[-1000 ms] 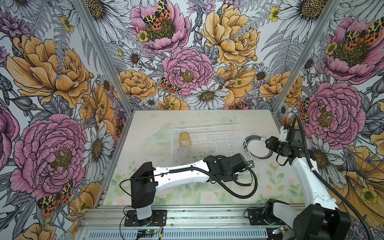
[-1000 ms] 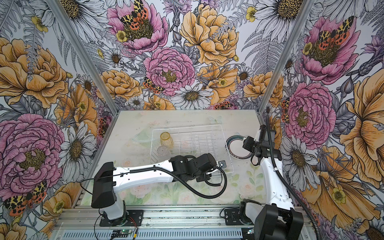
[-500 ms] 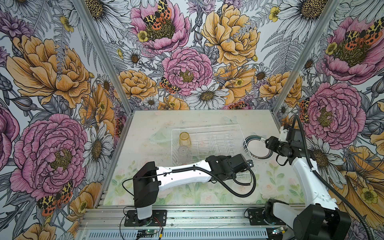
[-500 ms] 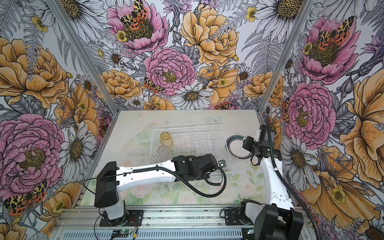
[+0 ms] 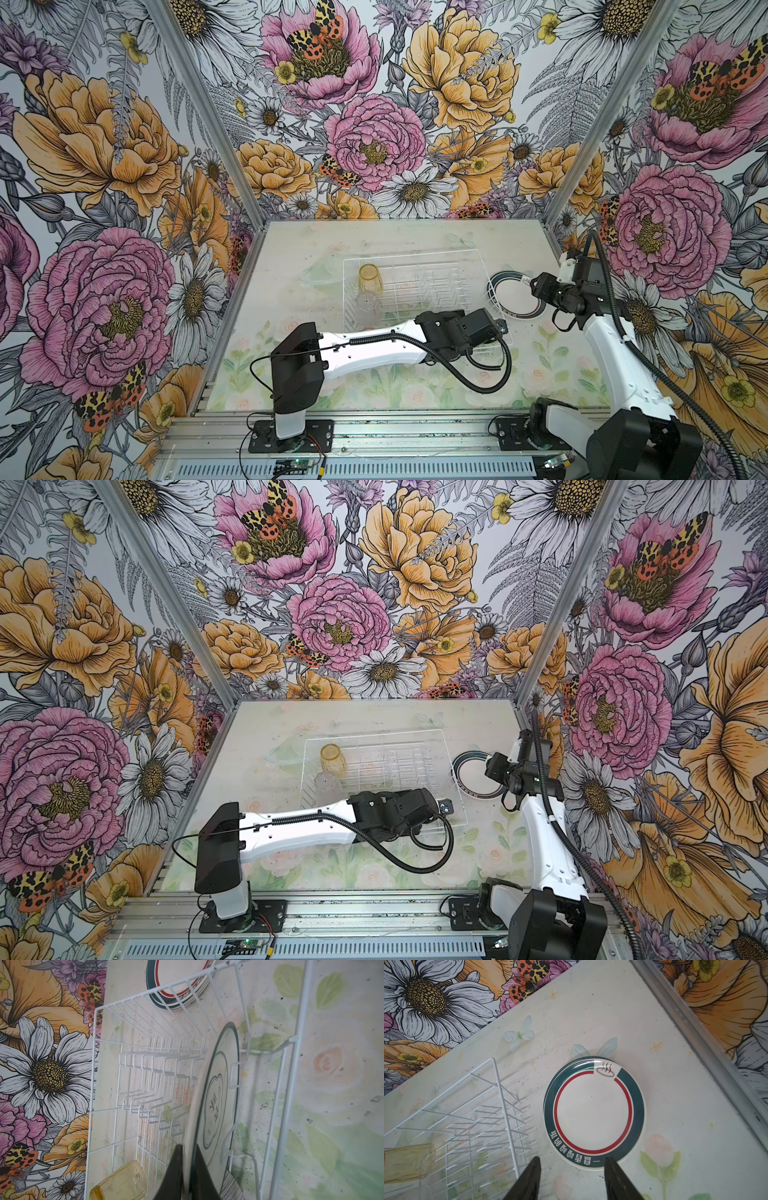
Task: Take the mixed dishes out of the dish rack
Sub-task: 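Close the left gripper on the white plate with printed center near the robot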
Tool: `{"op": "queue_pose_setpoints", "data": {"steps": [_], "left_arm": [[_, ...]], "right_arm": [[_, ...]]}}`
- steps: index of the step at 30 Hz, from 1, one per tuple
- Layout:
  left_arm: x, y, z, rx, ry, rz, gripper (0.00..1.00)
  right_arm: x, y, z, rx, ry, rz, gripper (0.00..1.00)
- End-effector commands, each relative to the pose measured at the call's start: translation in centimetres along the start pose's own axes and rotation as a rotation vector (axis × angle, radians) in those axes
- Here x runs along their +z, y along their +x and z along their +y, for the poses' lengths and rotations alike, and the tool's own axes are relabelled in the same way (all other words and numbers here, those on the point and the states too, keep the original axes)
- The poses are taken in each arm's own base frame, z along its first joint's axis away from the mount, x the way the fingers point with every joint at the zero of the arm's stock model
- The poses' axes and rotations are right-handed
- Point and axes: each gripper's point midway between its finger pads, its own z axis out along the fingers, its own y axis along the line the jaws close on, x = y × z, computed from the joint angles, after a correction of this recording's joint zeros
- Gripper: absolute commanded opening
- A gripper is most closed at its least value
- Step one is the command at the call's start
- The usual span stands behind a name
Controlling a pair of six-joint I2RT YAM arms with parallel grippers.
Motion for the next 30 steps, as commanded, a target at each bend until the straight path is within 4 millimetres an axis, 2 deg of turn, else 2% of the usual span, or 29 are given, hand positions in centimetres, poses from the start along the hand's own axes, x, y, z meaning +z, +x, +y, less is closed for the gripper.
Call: {"op": "queue_pose_setpoints", "data": {"steps": [1,7,9,18,30], "left_arm": [[0.4,-0.2,0.6,0.023,-0.049,0.003,0.11],[0.1,-0.3,1.4,0.019,-0.106,-0.013,0.03],[-1.3,-0.8,2.6,-0.007,-0.128,-0.048,0.00],[-3.6,-1.4,3.8,-0.045,-0.131,-0.117,0.00],[-8.6,-2.6,6.2,-0.153,-0.103,-0.256,0.00]], "right_arm": [[-0.7,-0.3,0.5,-0.024,-0.015,-0.026,0.52],[-0.9,-0.3,0.5,-0.026,-0.013,-0.033,0.52],[-0.9,-0.3,0.5,-0.026,-0.014,-0.036,0.52],[-1.1,-0.4,0.7,-0.027,-0.022,-0.040,0.52],[-1.5,-0.7,1.8,-0.030,-0.079,-0.043,0.52]]}}
